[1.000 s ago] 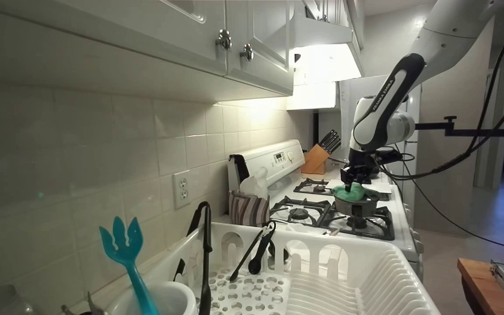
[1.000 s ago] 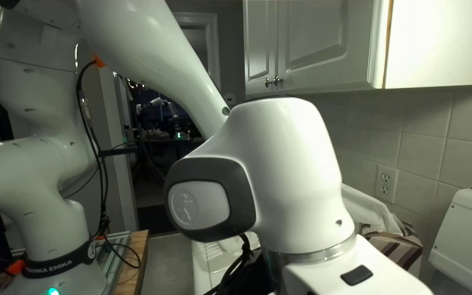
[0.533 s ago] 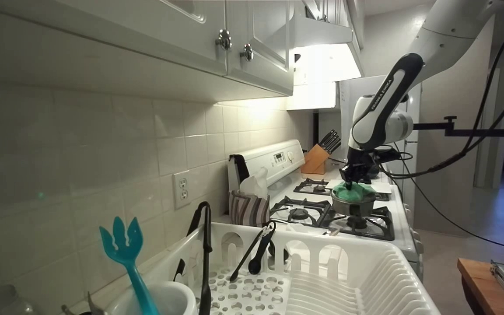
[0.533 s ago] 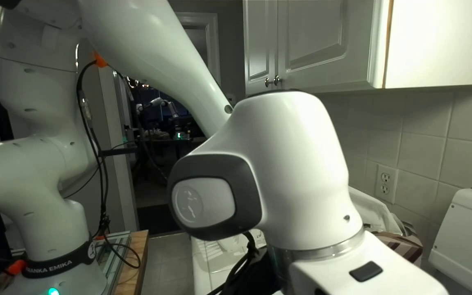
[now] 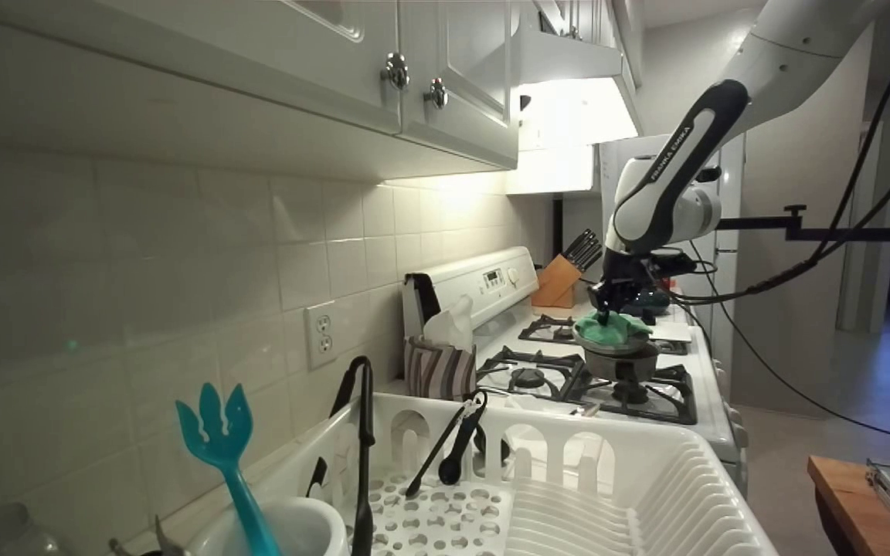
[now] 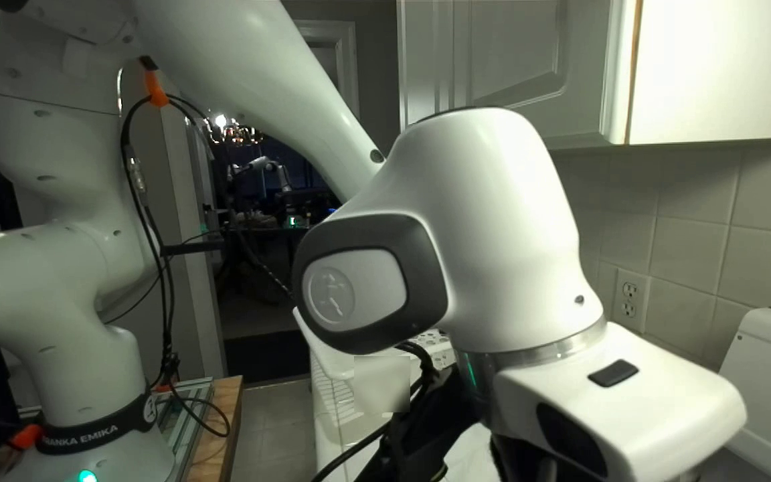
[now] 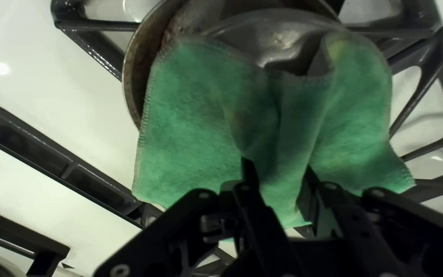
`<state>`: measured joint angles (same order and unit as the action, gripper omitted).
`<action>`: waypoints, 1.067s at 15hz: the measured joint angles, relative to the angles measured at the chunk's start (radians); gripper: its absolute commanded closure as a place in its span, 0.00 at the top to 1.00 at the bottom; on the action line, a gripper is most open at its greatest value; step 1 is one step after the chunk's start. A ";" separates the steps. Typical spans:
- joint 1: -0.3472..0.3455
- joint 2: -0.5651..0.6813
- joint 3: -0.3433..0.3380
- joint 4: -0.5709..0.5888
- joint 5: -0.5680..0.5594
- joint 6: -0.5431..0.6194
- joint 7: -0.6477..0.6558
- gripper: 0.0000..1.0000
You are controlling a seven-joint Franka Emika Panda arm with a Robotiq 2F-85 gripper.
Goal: Use the green towel to remove the lid from the silver pot and place it on the dishrack then place the towel on the countertop.
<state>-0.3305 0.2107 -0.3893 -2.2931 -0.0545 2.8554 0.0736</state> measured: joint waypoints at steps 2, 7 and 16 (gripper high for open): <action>0.004 -0.014 0.007 0.000 0.000 -0.011 0.000 0.07; 0.007 -0.070 0.057 -0.002 0.049 -0.089 -0.018 0.07; 0.099 -0.252 0.180 -0.068 0.135 -0.171 -0.135 0.07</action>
<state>-0.2315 -0.0410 -0.2098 -2.3609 0.0806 2.6849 -0.0615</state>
